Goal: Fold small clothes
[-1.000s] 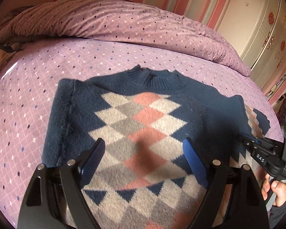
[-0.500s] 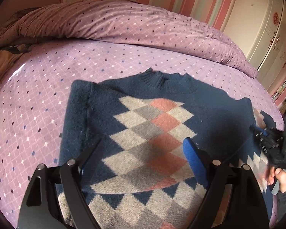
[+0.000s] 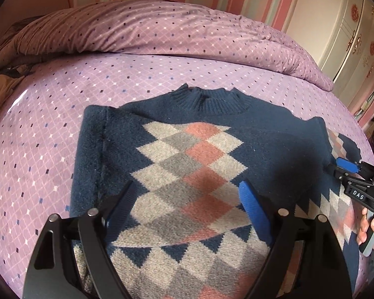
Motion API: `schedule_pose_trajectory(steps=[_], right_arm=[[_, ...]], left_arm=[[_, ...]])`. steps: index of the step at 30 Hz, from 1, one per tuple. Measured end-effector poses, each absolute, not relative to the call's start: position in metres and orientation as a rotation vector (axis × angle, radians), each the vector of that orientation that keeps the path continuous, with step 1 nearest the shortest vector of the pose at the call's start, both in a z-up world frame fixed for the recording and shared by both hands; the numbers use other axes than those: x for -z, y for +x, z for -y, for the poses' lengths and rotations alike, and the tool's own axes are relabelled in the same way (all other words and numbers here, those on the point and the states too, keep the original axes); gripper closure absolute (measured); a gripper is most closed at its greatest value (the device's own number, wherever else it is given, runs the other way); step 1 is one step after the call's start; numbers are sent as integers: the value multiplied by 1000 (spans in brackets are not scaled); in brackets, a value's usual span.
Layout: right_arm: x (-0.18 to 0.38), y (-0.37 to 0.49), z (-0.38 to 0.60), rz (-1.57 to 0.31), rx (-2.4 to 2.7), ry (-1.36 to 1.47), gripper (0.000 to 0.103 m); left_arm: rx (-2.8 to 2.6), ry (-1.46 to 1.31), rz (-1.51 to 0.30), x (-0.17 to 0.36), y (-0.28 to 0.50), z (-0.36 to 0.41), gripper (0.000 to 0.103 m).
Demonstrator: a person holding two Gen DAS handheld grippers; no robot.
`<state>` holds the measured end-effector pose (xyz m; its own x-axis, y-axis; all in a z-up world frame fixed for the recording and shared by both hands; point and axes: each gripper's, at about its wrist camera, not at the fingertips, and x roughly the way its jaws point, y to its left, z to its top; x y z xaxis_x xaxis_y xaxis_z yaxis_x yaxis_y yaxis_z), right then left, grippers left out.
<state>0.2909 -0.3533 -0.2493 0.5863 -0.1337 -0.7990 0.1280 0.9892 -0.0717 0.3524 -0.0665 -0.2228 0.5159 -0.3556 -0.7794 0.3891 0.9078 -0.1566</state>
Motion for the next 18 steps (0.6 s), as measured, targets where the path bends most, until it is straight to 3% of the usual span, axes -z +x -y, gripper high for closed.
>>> schedule_pose_trajectory(steps=[2,13,16,18], right_arm=[[260,295,350,-965,157,-12,56],[281,286,363,-1009,119,54,54],[258,273,373,-936,116,71,29],[245,263,384,-894,140,55,23]], left_arm=[[441,48,-926,222,350,70,9],[435,76,-935,214,341,86,9],[443,81,-928,208,336,96,9],[444,84,-924,204,330,105,9]])
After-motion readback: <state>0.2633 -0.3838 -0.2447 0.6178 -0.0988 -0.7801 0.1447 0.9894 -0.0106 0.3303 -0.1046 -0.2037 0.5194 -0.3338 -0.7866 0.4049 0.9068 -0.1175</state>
